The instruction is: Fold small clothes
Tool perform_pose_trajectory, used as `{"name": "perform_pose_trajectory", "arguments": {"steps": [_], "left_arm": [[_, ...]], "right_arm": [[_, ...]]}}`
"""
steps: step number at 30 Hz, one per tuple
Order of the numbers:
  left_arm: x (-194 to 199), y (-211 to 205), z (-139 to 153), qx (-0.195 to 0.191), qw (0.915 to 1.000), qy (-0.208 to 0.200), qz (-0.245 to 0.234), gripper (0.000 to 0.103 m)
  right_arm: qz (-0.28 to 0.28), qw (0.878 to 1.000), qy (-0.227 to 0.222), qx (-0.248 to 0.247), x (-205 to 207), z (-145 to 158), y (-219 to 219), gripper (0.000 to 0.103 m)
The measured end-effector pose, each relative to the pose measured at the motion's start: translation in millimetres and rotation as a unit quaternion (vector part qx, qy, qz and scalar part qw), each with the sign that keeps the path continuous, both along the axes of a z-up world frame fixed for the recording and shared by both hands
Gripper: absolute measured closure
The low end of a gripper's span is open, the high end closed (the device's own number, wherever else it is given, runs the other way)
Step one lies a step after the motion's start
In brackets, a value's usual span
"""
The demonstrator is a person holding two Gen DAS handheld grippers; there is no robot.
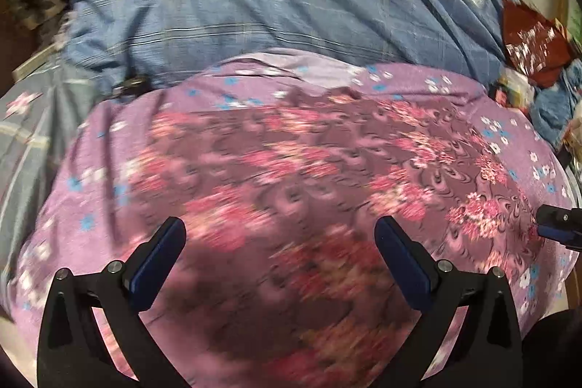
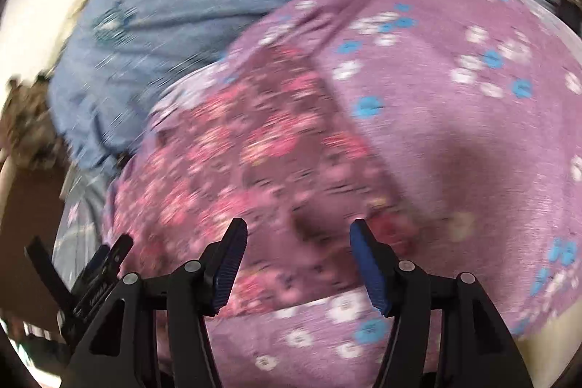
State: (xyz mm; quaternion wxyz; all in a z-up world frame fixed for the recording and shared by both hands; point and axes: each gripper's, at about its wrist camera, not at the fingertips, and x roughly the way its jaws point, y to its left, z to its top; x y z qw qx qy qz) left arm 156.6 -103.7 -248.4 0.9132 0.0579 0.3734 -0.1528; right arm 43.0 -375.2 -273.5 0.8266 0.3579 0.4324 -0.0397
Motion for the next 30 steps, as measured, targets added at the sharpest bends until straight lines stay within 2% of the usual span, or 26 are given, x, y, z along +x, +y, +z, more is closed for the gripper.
{"name": "perform_pose_trajectory", "arguments": {"steps": [2, 4, 8, 9, 11, 12, 13, 14, 15, 19, 22, 23, 25, 28, 30], "left_arm": [[-13, 28, 4, -0.023, 0.9993, -0.008, 0.030, 0.000], [-32, 62, 8, -0.058, 0.9962, 0.012, 0.064, 0.000], [-67, 111, -3, -0.101, 0.9866, 0.049, 0.118, 0.001], [-72, 122, -8, -0.109, 0.9826, 0.064, 0.136, 0.003], [-75, 138, -20, -0.131, 0.9721, 0.100, 0.167, 0.020], [-74, 145, -28, -0.157, 0.9621, 0.130, 0.181, 0.025], [-73, 148, -32, -0.173, 0.9562, 0.147, 0.185, 0.034], [-70, 149, -39, -0.206, 0.9448, 0.176, 0.185, 0.039], [-70, 146, -43, -0.223, 0.9393, 0.188, 0.181, 0.041], [-67, 125, -48, -0.241, 0.9360, 0.195, 0.166, 0.042], [-60, 115, -50, -0.263, 0.9272, 0.216, 0.156, 0.042], [-56, 112, -52, -0.275, 0.9222, 0.222, 0.157, 0.041], [-48, 110, -53, -0.283, 0.9182, 0.224, 0.163, 0.041], [-36, 114, -64, -0.315, 0.8992, 0.244, 0.181, 0.042], [-30, 118, -64, -0.332, 0.8927, 0.240, 0.188, 0.045]], "right_arm": [[0.037, 0.999, -0.023, 0.004, 14, 1, 26, 0.044], [0.063, 0.997, -0.033, -0.002, 26, 2, 45, 0.044], [0.128, 0.989, -0.066, -0.041, 44, 5, 95, 0.049], [0.139, 0.987, -0.071, -0.044, 44, 5, 104, 0.049], [0.166, 0.982, -0.079, -0.040, 45, 3, 123, 0.049], [0.179, 0.979, -0.082, -0.042, 44, 3, 132, 0.050], [0.192, 0.976, -0.083, -0.053, 45, 3, 142, 0.050], [0.200, 0.974, -0.085, -0.069, 45, 4, 150, 0.050], [0.203, 0.972, -0.087, -0.080, 45, 4, 155, 0.050], [0.215, 0.971, -0.083, -0.069, 47, 0, 164, 0.053], [0.212, 0.971, -0.074, -0.080, 52, -5, 164, 0.058], [0.210, 0.972, -0.072, -0.078, 54, -6, 164, 0.059], [0.205, 0.975, -0.062, -0.063, 58, -13, 160, 0.060], [0.199, 0.977, -0.058, -0.053, 60, -17, 157, 0.061], [0.203, 0.976, -0.058, -0.058, 60, -17, 158, 0.061]]}}
